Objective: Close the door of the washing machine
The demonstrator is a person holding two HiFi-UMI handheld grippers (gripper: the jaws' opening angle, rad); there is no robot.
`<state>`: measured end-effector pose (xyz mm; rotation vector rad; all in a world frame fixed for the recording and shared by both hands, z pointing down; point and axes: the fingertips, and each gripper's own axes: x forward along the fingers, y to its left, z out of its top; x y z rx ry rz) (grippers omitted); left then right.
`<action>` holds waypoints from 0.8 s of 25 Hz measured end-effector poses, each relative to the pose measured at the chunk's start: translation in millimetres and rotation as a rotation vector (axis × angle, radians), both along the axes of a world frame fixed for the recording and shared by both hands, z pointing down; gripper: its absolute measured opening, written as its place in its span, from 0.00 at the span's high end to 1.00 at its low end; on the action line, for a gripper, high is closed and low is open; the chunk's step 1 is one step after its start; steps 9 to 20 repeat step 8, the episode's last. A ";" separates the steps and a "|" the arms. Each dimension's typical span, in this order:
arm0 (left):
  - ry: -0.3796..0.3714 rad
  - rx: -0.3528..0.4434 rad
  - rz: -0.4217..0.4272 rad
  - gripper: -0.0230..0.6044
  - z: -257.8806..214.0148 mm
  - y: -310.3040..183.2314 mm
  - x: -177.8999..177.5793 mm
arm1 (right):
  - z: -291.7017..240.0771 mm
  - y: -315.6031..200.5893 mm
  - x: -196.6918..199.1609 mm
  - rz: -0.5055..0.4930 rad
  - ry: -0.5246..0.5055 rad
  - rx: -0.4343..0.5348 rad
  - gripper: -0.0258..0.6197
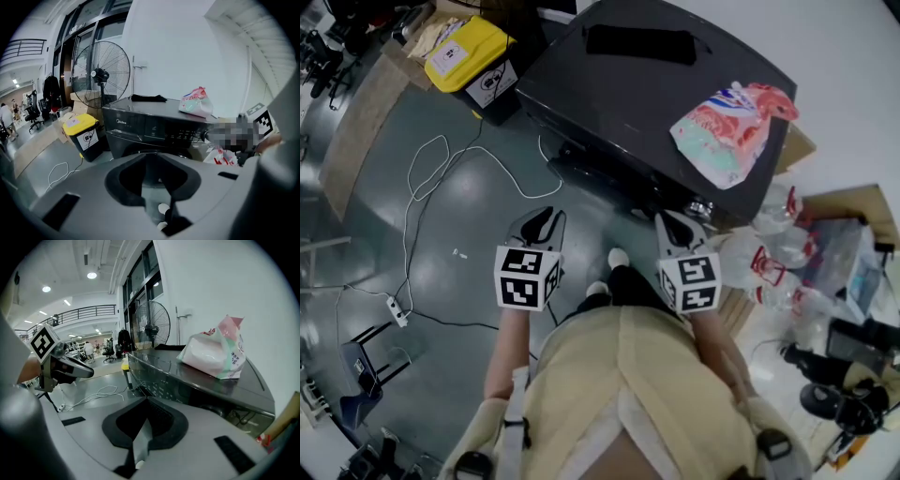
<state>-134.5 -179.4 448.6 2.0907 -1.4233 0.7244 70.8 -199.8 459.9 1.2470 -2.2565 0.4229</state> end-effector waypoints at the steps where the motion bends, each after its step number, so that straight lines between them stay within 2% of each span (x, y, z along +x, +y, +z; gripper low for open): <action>1: 0.003 -0.001 0.002 0.84 0.4 -0.1 1.1 | -0.5 -0.7 0.2 0.001 -0.001 0.001 0.95; 6: 0.029 -0.006 0.010 0.86 2.4 -1.6 4.7 | -0.2 -3.7 1.3 0.004 -0.005 0.001 0.95; 20: 0.030 -0.007 0.012 0.87 2.5 -2.7 5.4 | -1.6 -5.6 1.0 0.005 -0.007 0.005 0.95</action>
